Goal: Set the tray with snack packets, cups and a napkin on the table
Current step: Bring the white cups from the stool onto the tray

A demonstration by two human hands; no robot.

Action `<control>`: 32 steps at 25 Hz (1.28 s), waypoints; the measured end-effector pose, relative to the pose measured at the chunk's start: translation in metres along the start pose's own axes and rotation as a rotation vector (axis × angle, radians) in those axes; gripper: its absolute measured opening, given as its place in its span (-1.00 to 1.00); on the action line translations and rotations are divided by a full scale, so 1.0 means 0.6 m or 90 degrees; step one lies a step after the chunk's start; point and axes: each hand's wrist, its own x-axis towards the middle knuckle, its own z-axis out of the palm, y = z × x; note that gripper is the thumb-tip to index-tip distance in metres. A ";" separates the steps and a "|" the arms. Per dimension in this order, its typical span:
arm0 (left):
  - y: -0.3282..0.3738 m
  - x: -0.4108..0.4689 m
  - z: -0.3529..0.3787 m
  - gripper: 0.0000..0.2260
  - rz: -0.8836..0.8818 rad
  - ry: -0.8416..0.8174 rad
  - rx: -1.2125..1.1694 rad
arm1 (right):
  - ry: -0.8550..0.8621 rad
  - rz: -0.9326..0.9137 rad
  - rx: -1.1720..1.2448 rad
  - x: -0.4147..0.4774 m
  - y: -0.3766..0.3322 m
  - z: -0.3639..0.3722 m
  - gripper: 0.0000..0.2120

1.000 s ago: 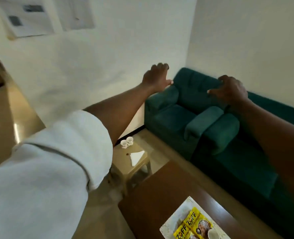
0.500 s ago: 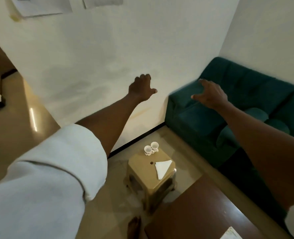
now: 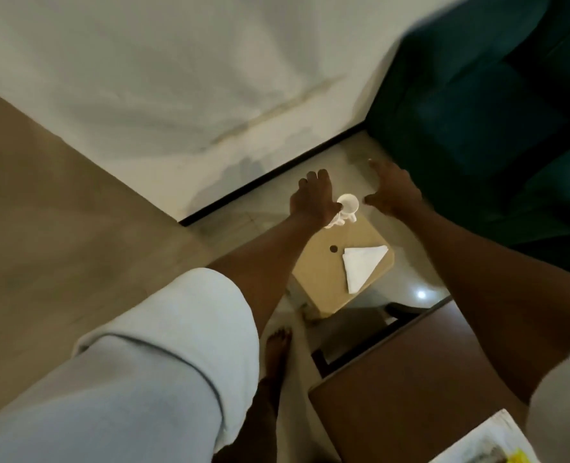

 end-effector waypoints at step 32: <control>-0.035 0.111 0.259 -0.43 0.072 -0.002 0.046 | -0.017 -0.081 -0.120 0.125 0.058 0.265 -0.39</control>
